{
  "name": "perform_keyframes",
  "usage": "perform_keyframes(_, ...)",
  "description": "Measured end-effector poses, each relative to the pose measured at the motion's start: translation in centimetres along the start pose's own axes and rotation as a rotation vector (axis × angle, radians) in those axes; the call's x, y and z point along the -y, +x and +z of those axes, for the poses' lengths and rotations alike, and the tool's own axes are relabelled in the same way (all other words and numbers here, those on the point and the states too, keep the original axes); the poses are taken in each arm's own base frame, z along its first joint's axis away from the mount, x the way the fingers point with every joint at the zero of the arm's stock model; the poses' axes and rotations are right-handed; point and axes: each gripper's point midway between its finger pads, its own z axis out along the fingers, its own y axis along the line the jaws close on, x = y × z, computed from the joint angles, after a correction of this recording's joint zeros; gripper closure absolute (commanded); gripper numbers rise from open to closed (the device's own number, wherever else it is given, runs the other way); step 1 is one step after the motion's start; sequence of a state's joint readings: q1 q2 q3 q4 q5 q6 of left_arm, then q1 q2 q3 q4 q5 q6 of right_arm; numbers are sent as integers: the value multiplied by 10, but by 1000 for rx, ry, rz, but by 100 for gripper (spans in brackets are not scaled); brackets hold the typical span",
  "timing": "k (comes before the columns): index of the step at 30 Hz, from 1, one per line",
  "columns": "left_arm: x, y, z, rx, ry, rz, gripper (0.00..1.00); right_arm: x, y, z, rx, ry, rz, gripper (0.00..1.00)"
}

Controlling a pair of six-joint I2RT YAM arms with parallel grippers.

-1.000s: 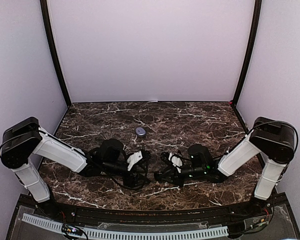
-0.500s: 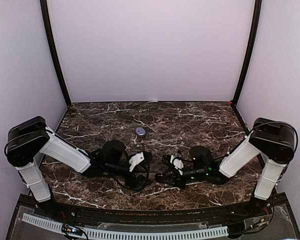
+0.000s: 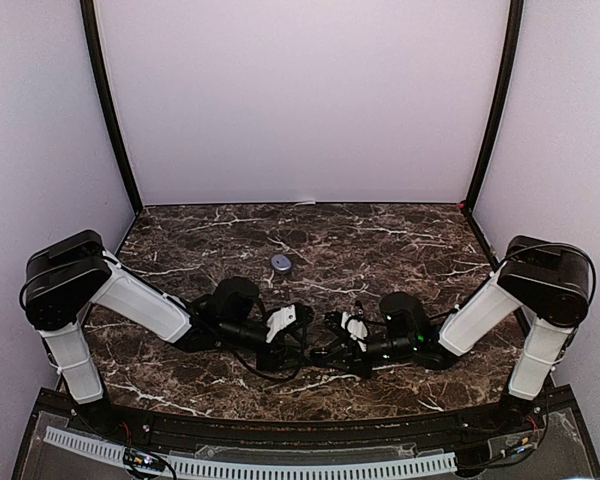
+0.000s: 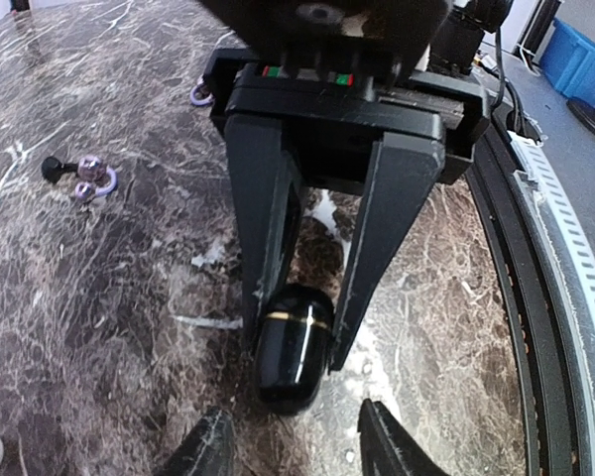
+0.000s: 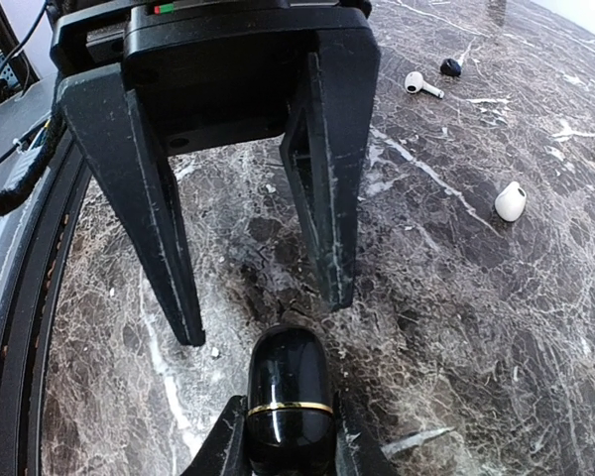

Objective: Insert the wireless bluetooth earbuds into the charging case

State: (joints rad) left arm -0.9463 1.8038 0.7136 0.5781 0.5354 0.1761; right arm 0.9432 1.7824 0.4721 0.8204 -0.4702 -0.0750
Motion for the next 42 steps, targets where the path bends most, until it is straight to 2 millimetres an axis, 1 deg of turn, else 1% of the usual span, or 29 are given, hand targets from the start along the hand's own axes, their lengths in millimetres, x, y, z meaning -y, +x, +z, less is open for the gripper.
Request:
perform_keyframes(6, 2, -11, 5, 22, 35, 15, 51, -1, 0, 0, 0, -5, -4, 77)
perform_keyframes(7, 2, -12, 6, 24, 39, 16, 53, -1, 0, 0, 1, -4, -4, 77)
perform_keyframes(12, 1, -9, 10, 14, 51, 10, 60, -1, 1, 0, 0, -5, -12, 77)
perform_keyframes(19, 0, -3, 14, -7, 54, -1, 65, -1, 1, -1, 2, -6, -20, 76)
perform_keyframes(22, 0, -3, 14, -9, 54, -3, 70, -2, 1, -1, 2, -7, -21, 75)
perform_keyframes(27, 0, -3, 14, -11, 55, -3, 74, -2, 2, -1, 2, -7, -21, 68)
perform_keyframes(34, 1, -3, 13, -10, 55, -7, 76, -6, 13, -8, -19, -5, -2, 58)
perform_keyframes(37, 2, -2, 11, -6, 53, -17, 76, -8, 10, -12, -8, -3, 1, 52)
perform_keyframes(42, 4, -3, -2, 18, 53, -46, 76, -11, -6, -20, 36, -2, -11, 45)
